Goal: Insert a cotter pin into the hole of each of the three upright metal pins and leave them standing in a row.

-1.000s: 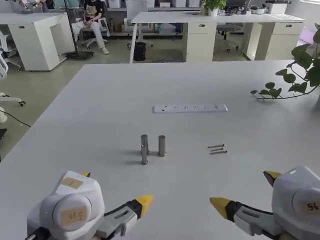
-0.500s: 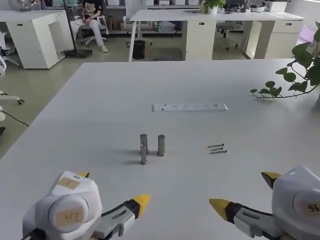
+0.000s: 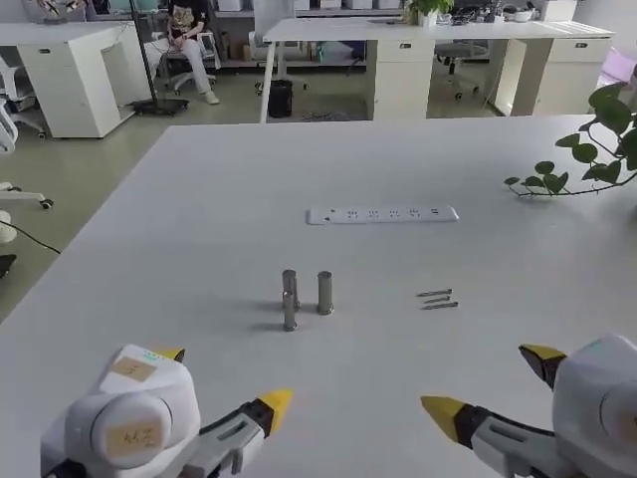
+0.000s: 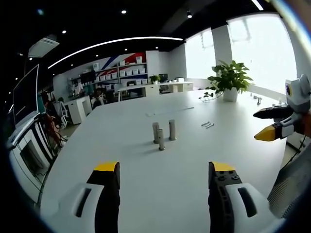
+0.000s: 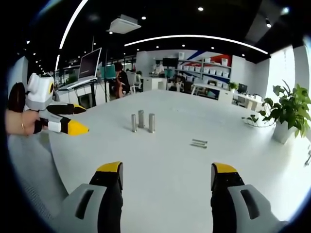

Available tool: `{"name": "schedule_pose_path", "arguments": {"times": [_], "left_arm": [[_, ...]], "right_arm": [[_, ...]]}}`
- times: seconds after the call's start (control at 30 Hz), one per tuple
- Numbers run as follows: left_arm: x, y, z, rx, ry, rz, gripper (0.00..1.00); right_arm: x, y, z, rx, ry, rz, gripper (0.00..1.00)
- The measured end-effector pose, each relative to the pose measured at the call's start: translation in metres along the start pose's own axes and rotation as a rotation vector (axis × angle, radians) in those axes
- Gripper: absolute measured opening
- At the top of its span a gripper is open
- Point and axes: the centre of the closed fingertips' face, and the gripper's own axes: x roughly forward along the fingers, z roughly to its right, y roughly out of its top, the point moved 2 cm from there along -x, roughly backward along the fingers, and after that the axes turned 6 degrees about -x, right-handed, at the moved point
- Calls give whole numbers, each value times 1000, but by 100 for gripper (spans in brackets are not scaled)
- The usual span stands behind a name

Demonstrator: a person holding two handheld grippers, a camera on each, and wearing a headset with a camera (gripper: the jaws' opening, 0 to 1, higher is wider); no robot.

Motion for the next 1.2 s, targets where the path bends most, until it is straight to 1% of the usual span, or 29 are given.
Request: {"name": "schedule_pose_path", "arguments": {"times": [0.07, 0.1, 0.17, 0.23, 0.33, 0.4, 0.43, 0.47, 0.5, 0.53, 0.67, 0.73, 0.87, 0.93, 1.0, 1.07, 1.1, 1.2], "left_arm": [[2, 0, -2, -6, -7, -6, 70], [3, 1, -3, -19, -10, -5, 70], [5, 4, -3, -32, -16, 4, 69], [10, 7, -5, -29, -23, 11, 66], [18, 10, -6, 11, -34, 8, 61], [25, 8, -8, 71, -45, -41, 58], [31, 13, -6, 92, -59, -12, 57], [32, 15, -3, 76, -70, -6, 54], [34, 17, -1, 72, -79, -4, 53], [40, 20, 0, 76, -96, 2, 51], [60, 24, 6, 112, -125, -6, 48], [69, 26, 9, 115, -137, -7, 46], [89, 26, 9, 111, -150, -13, 41], [98, 25, 7, 105, -153, -17, 37], [105, 24, 7, 112, -151, -23, 35], [113, 22, 3, 111, -145, -31, 33], [118, 20, 0, 76, -139, -47, 32], [128, 18, -5, 76, -141, -62, 31]], "right_arm": [[0, 1, 0, 4, 1, 5, 71], [0, 2, 0, 7, 3, 8, 70], [0, 2, 0, 11, 7, 2, 70], [-1, 2, 0, 5, 8, -3, 69], [-4, 8, 2, -7, 7, 9, 67], [-4, 11, 4, -9, 11, 13, 67], [-3, 12, 5, -13, 14, 13, 67], [-3, 12, 5, -19, 18, 10, 66], [-3, 13, 6, -25, 22, 8, 65], [-3, 13, 7, -28, 27, 4, 64], [-2, 13, 13, -12, 40, -7, 61], [-2, 13, 17, -10, 40, -16, 59], [0, 14, 22, -16, 45, -27, 57], [1, 15, 23, -39, 49, -32, 56], [3, 16, 24, -69, 53, -36, 55], [6, 14, 23, -84, 61, -46, 54], [8, 14, 22, -88, 67, -50, 54], [11, 12, 20, -97, 81, -62, 54]]}}
